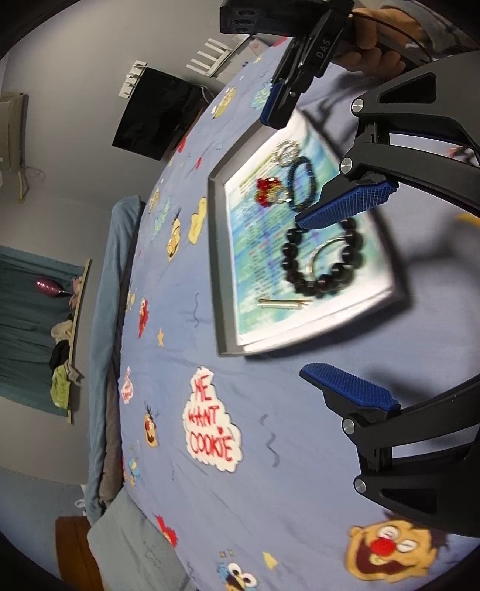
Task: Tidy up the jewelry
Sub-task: 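Move both tools back to the remaining jewelry on the bed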
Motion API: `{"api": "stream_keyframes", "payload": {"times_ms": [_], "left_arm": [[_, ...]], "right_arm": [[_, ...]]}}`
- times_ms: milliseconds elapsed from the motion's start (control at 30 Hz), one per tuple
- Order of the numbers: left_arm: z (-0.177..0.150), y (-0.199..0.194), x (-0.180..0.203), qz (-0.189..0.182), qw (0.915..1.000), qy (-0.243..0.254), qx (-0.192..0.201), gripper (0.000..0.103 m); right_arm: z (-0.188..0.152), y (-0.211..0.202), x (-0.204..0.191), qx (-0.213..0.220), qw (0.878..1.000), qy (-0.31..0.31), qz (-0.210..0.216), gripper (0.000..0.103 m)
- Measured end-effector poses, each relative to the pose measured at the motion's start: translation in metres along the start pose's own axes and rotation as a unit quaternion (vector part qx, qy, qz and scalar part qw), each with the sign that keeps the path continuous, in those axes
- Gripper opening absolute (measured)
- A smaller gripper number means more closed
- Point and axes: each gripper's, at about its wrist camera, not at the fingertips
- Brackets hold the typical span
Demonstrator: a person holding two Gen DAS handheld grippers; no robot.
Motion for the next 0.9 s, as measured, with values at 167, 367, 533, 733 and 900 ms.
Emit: {"api": "stream_keyframes", "payload": {"times_ms": [167,367,533,733,900], "left_arm": [[-0.022,-0.023,-0.002,0.001,1.0000,-0.003,-0.001,0.076],[-0.044,-0.042,-0.004,0.004,0.9999,-0.011,-0.004,0.076],[-0.060,-0.055,-0.002,0.006,0.9999,-0.009,-0.006,0.076],[-0.077,-0.072,0.014,-0.005,0.9999,0.011,0.004,0.076],[-0.091,-0.077,0.033,-0.021,0.9992,0.032,-0.003,0.076]], "right_arm": [[-0.015,-0.013,-0.019,-0.010,0.999,-0.027,0.016,0.038],[-0.037,-0.034,-0.036,-0.023,0.998,-0.032,0.043,0.038],[-0.058,-0.050,-0.052,-0.041,0.996,-0.044,0.070,0.038],[-0.077,-0.056,-0.067,-0.063,0.991,-0.065,0.094,0.038],[-0.089,-0.060,-0.075,-0.078,0.987,-0.076,0.118,0.038]]}}
Point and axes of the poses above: each gripper's, at about its wrist camera, not at the fingertips, and y roughly the way its jaws point, x to its right, z to its top, and after that the axes turned 4 degrees about x, right-handed
